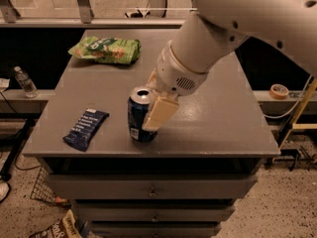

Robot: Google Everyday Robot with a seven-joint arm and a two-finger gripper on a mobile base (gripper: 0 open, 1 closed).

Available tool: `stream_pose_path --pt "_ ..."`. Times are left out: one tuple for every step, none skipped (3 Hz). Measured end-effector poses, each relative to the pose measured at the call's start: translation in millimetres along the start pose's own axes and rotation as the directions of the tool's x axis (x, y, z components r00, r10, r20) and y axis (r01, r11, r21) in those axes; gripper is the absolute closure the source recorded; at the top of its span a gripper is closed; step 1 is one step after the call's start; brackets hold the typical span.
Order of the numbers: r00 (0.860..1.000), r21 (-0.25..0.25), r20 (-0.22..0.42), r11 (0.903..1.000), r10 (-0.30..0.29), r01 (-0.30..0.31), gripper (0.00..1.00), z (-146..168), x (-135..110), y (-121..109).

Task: Move pepsi can near rxbar blueberry

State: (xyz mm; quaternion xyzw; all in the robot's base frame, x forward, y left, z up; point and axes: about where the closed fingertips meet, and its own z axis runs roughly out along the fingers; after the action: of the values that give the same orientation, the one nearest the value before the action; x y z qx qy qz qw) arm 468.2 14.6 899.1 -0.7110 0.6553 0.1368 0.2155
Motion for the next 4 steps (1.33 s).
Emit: stream_pose_path --pt "0.998 -0.013 0.014 0.9980 -0.061 0.062 1.00 20.5 -18.2 -0.1" --pt "0.995 -0.013 0.001 0.9946 -0.103 0.103 1.00 42.1 -26.5 -4.3" --pt "0.994 -0.012 0.000 0.9942 -0.107 0.107 1.00 42.7 -28.2 -5.3" --pt "0.993 -0.012 0.001 0.9928 -0.119 0.119 1.00 47.2 -33.4 -7.7"
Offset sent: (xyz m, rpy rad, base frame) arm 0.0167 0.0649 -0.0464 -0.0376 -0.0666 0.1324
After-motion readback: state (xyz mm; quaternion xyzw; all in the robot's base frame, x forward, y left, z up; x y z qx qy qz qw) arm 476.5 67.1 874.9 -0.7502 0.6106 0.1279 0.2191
